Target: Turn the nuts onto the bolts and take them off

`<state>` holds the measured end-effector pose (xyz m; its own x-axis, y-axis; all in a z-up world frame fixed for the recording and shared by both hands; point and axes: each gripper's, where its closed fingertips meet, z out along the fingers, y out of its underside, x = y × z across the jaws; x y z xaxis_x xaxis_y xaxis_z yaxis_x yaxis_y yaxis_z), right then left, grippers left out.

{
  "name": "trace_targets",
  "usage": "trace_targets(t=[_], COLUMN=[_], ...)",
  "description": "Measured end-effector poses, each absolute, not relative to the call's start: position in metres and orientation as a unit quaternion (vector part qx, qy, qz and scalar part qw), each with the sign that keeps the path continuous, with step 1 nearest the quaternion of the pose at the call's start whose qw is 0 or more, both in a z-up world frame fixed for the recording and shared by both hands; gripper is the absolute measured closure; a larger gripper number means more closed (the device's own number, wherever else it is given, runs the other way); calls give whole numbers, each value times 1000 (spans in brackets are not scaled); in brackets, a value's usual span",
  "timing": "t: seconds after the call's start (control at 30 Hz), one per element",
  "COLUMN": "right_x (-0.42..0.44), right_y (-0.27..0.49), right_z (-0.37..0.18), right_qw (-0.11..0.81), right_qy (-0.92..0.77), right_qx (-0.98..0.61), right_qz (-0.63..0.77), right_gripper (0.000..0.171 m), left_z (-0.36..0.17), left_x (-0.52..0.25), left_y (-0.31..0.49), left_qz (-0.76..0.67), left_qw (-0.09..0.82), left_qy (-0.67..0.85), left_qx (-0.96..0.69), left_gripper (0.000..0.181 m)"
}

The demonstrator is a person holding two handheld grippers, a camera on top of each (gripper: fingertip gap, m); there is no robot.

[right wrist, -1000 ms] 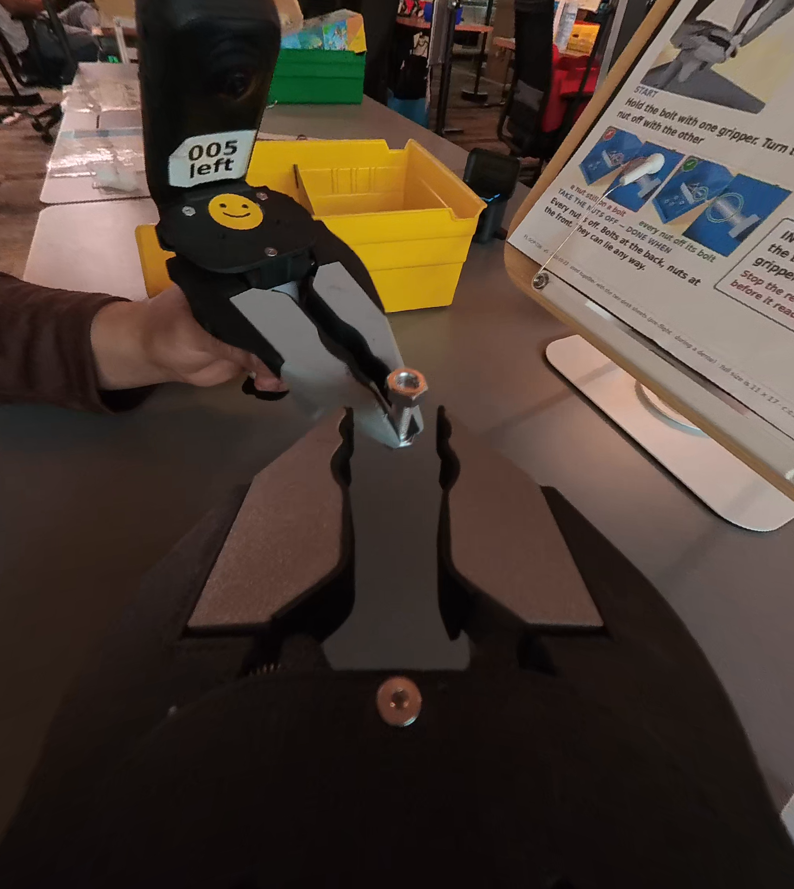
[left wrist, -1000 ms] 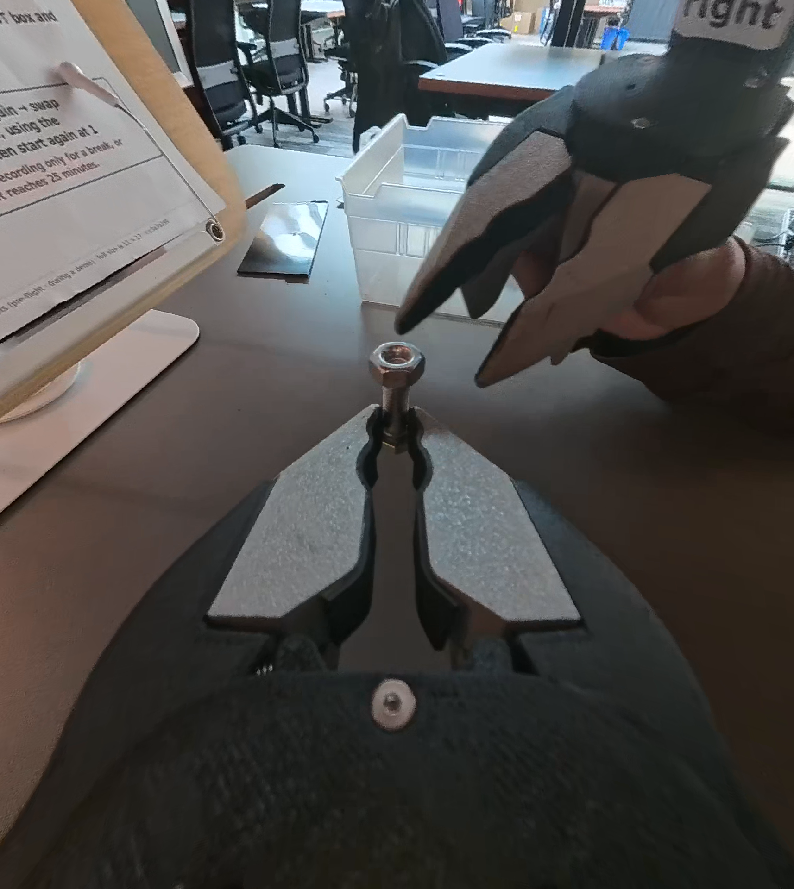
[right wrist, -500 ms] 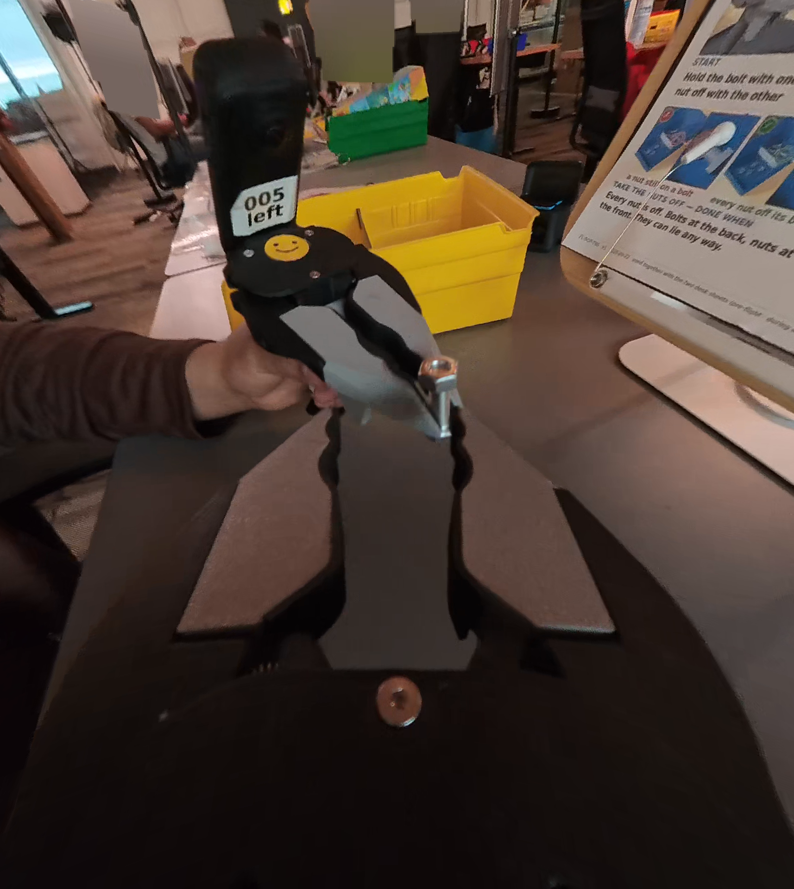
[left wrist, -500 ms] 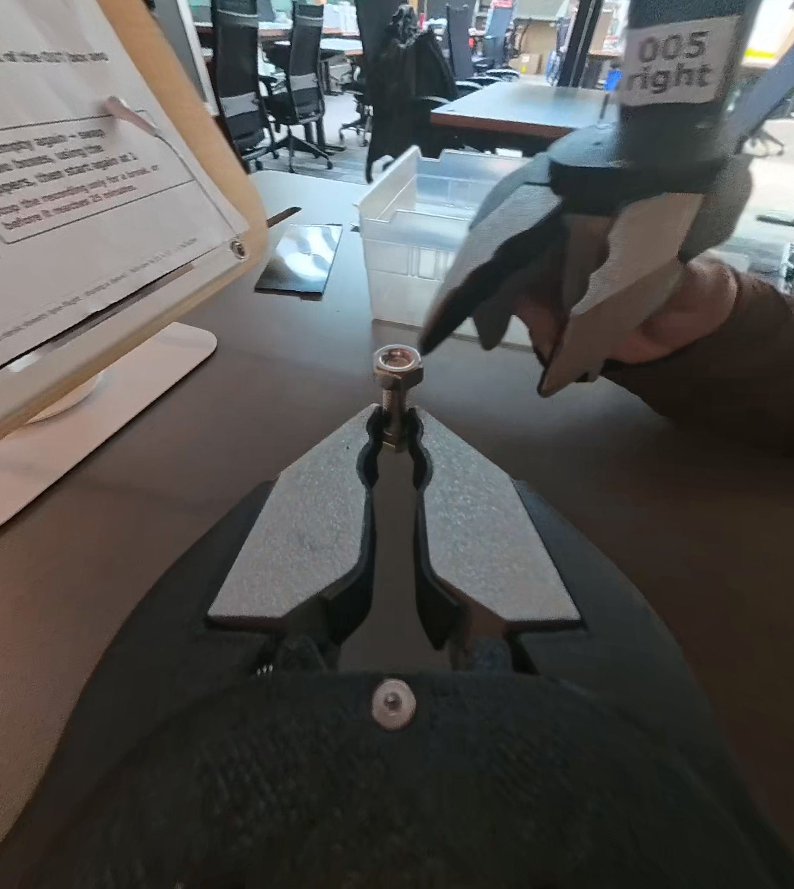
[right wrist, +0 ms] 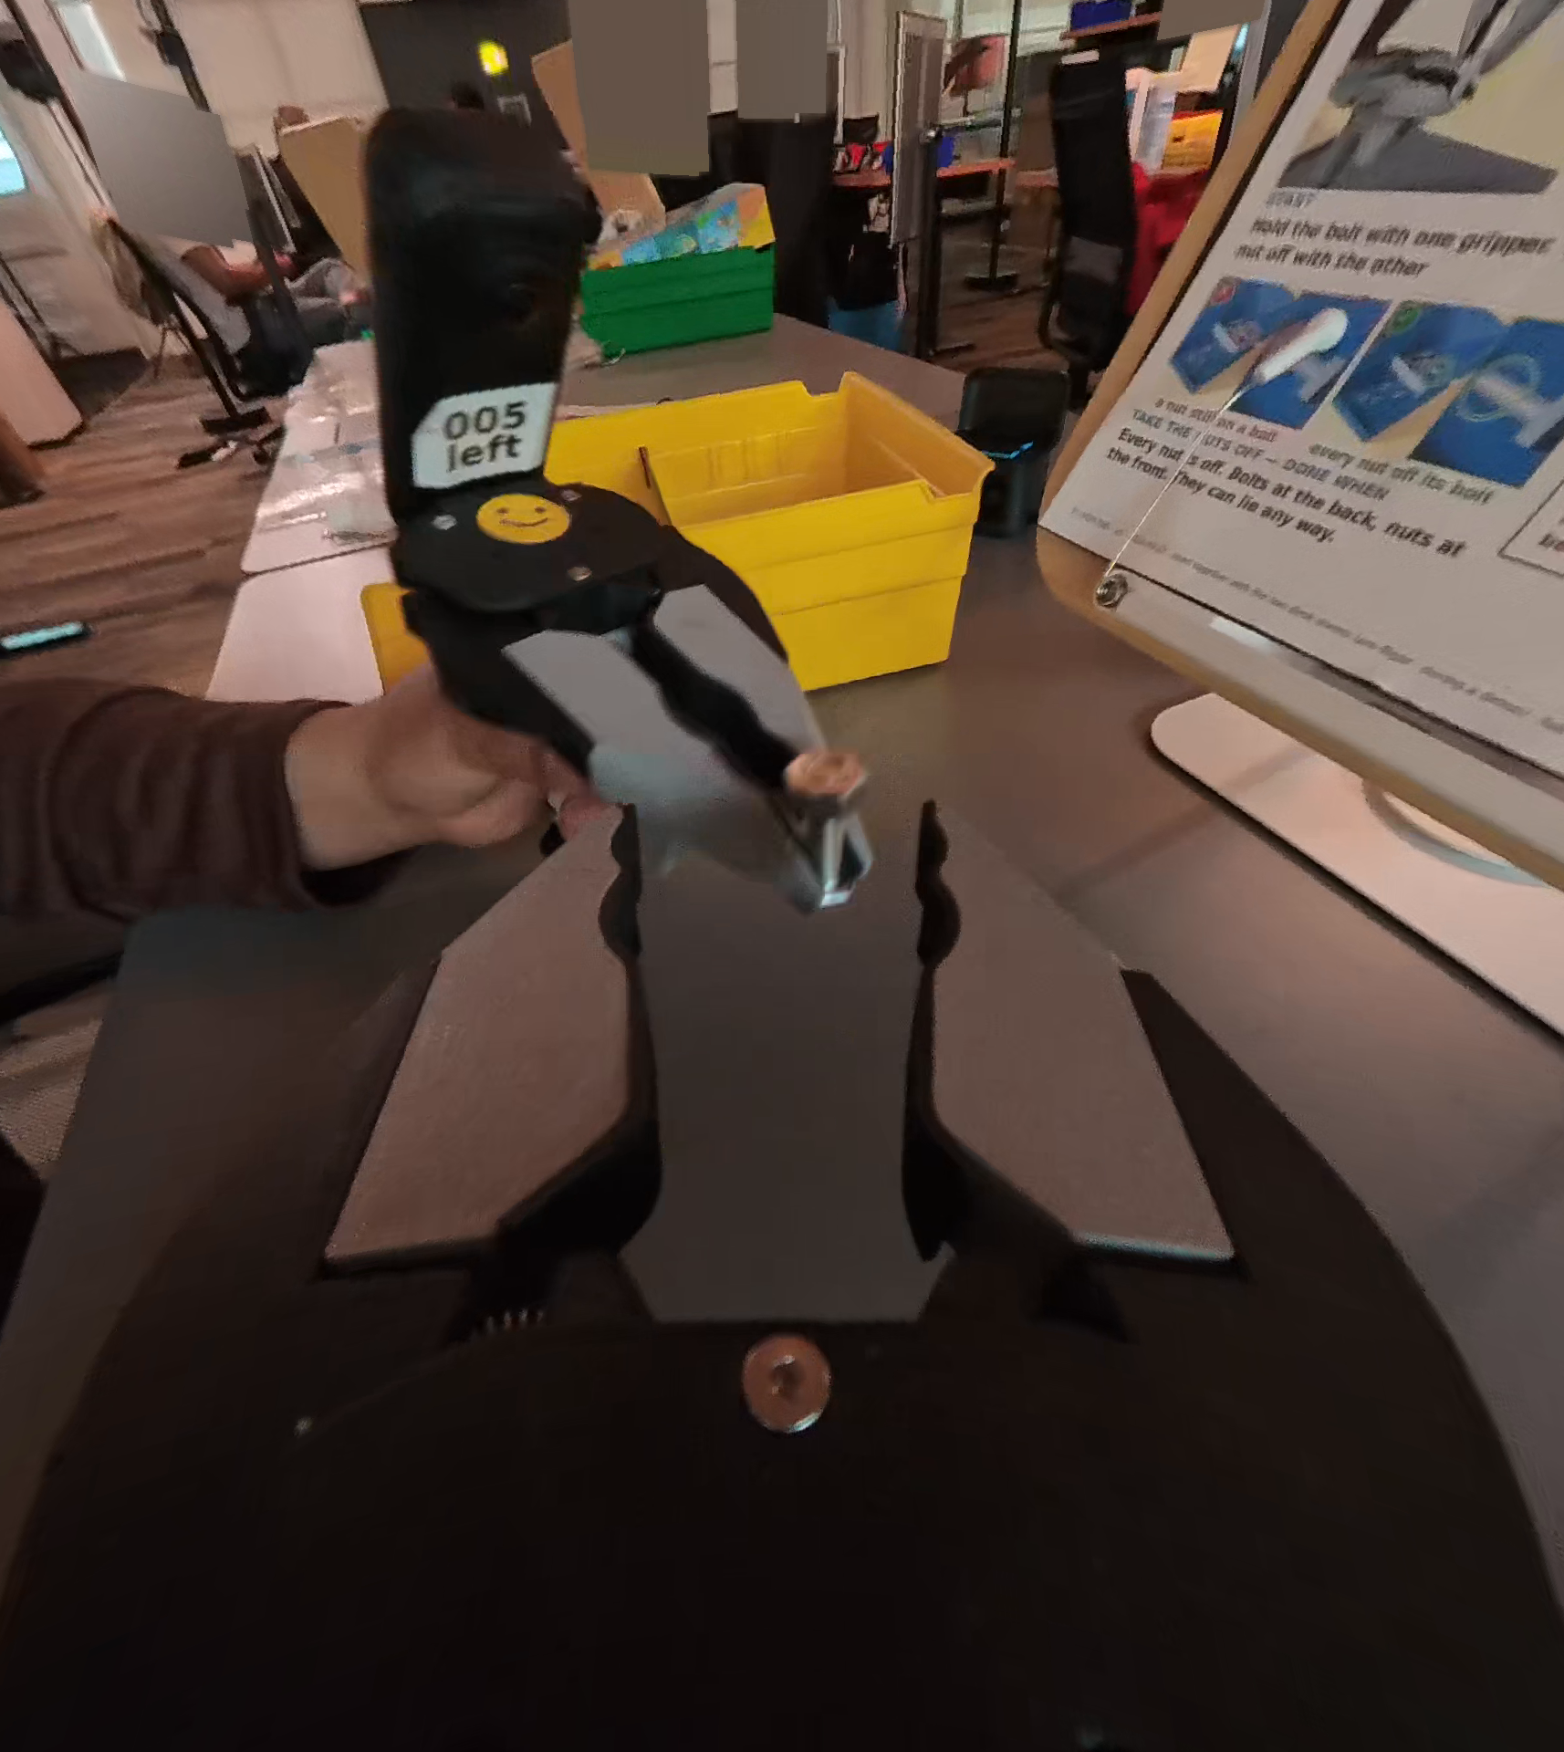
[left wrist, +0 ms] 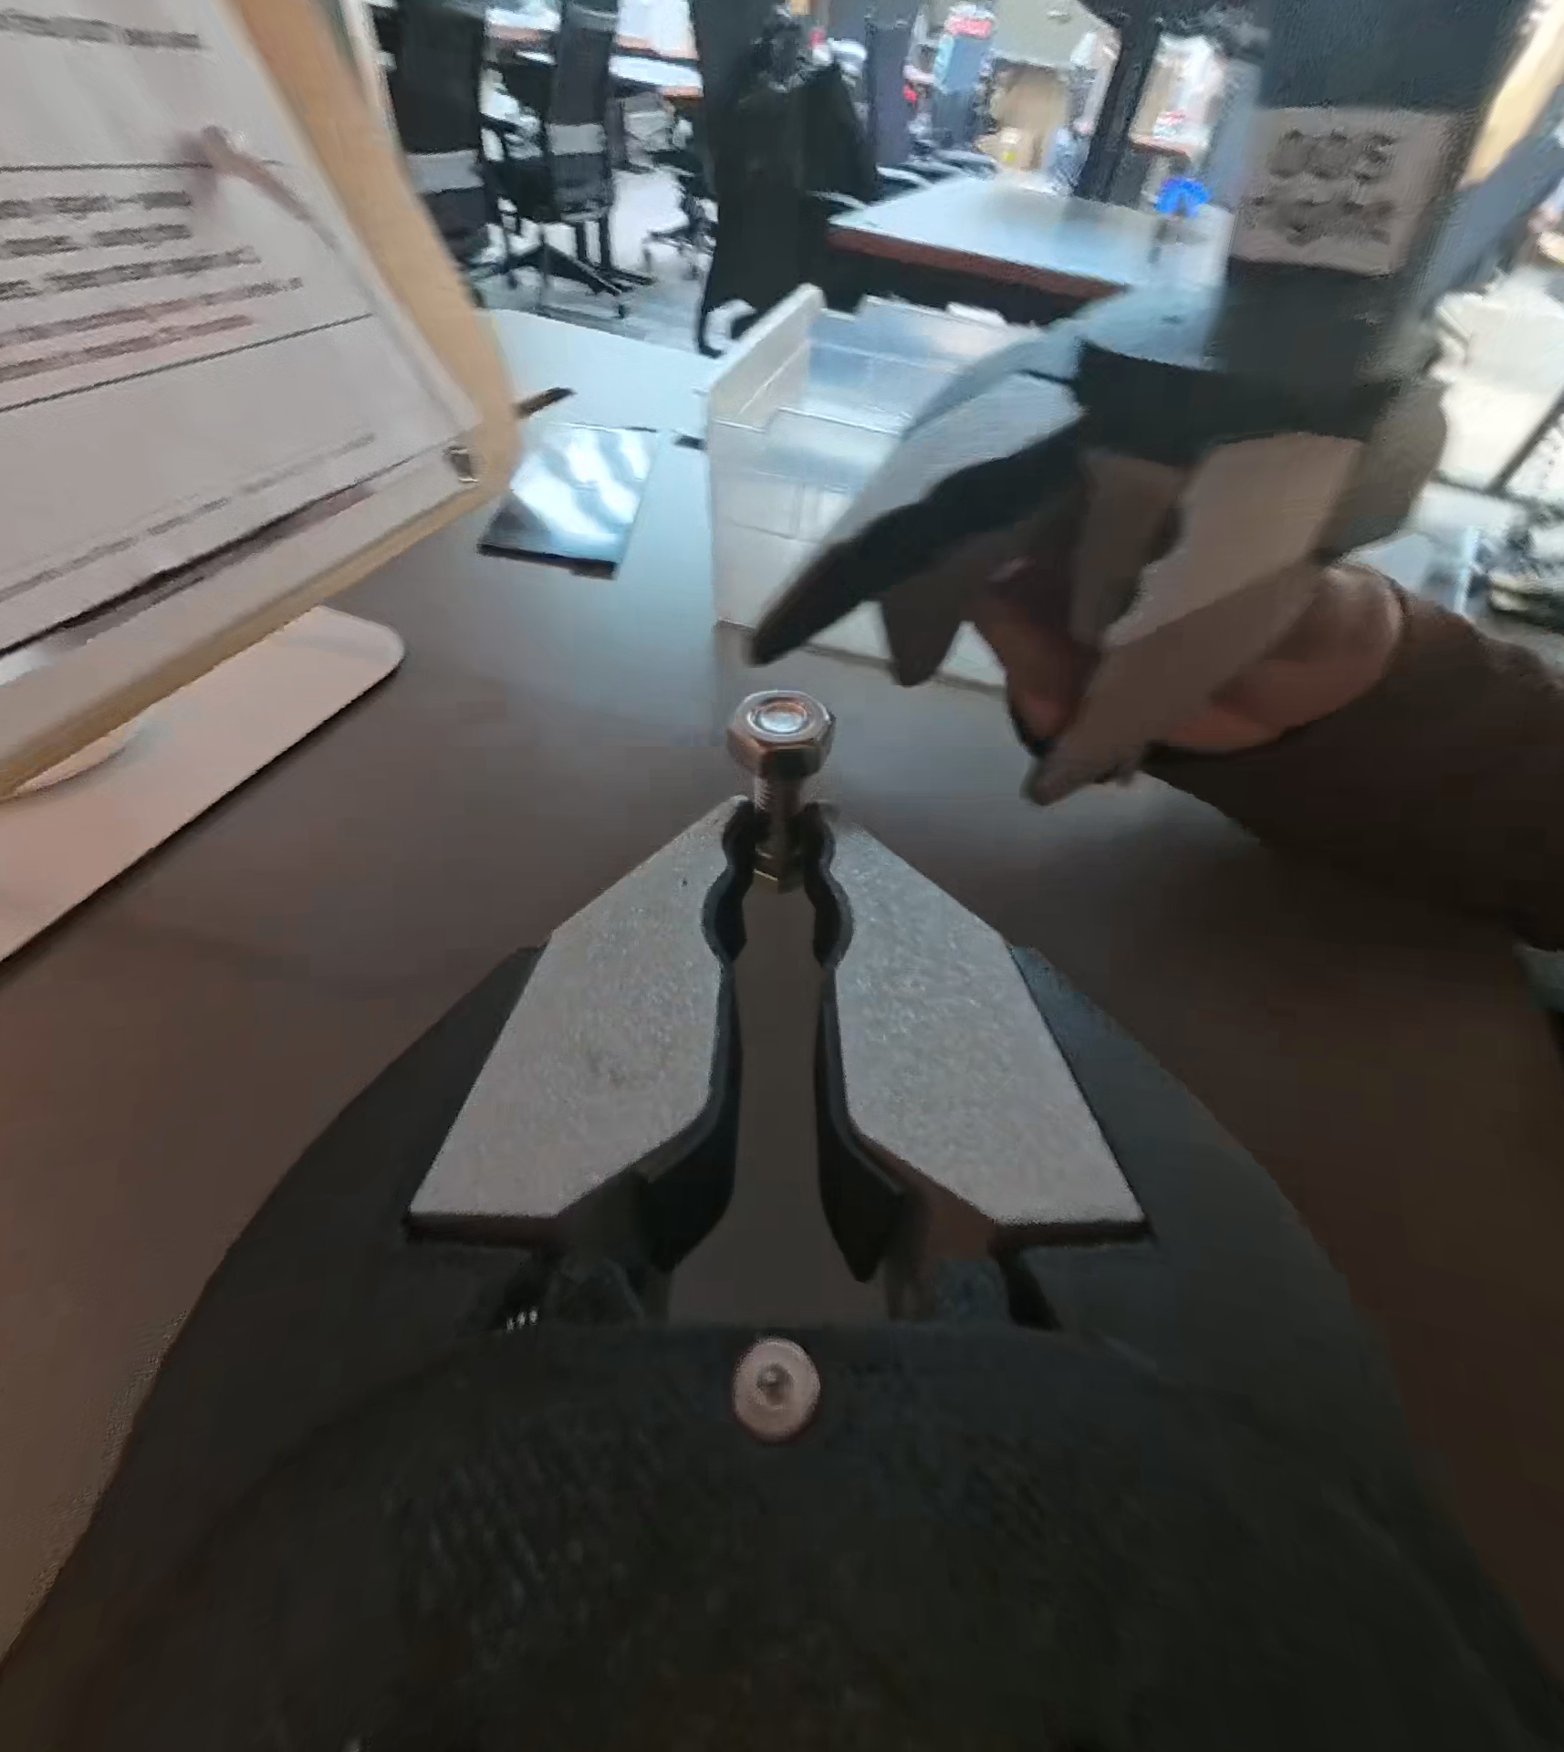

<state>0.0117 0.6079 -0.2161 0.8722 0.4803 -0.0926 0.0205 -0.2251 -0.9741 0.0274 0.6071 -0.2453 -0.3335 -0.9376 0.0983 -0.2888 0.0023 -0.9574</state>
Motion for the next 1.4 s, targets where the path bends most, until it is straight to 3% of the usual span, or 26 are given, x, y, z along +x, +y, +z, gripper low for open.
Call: trace_targets(t=[0.17,0.2,0.27,0.37,0.5,0.53,0.57,0.6,0.67,0.73,0.9,0.93,1.0,1.03,1.07,1.1,1.17,1.2,1.33,1.4], right_x=[-1,-7,-7,13,9,-2,-6,-17,-37,-28,1,-4,-5,-11,-23,-19,6,16,26,18], right_y=[603,592,584,598,610,605,601,586,566,577,611,608,601,589,573,571,580,585,599,602], right_z=[-221,-219,-201,-201,-216,-220,-223,-226,-213,-216,-228,-229,-233,-228,-209,-190,-178,-182,-206,-214], right_qw=[571,565,597,614,589,571,558,536,541,553,569,561,546,545,574,615,658,652,615,601], right_qy=[-186,-217,-201,-146,-135,-163,-182,-237,-277,-253,-158,-161,-179,-223,-258,-234,-164,-140,-93,-99], right_qx=[-770,-760,-726,-732,-757,-761,-769,-768,-736,-750,-778,-776,-785,-772,-725,-693,-681,-694,-734,-743], right_qz=[213,236,275,257,249,261,254,259,298,260,215,238,232,239,279,293,277,272,273,279], right_gripper=[119,168,156,122,119,126,106,158,151,129,111,124,118,149,169,166,138,132,134,147], left_z=[-244,-244,-247,-237,-241,-244,-246,-250,-259,-252,-242,-246,-247,-247,-251,-255,-254,-250,-247,-252], left_x=[31,30,27,27,28,30,31,32,28,27,28,28,28,29,30,29,27,26,28,29], left_y=[616,633,647,622,593,601,616,637,662,646,594,596,607,620,635,640,628,619,595,591], left_qz=[-512,-504,-496,-534,-520,-506,-495,-481,-478,-527,-540,-528,-529,-524,-506,-497,-532,-552,-543,-527], left_qw=[324,338,342,317,314,322,328,339,331,293,279,283,280,290,303,305,272,257,265,272], left_qy=[608,586,584,599,639,632,617,594,575,572,630,634,616,594,585,591,599,596,630,644], left_qx=[-513,-537,-544,-506,-472,-491,-517,-549,-575,-556,-484,-488,-512,-537,-556,-557,-532,-523,-488,-484], left_gripper=[173,173,173,174,173,173,173,173,173,173,173,173,173,174,173,173,173,173,174,173])
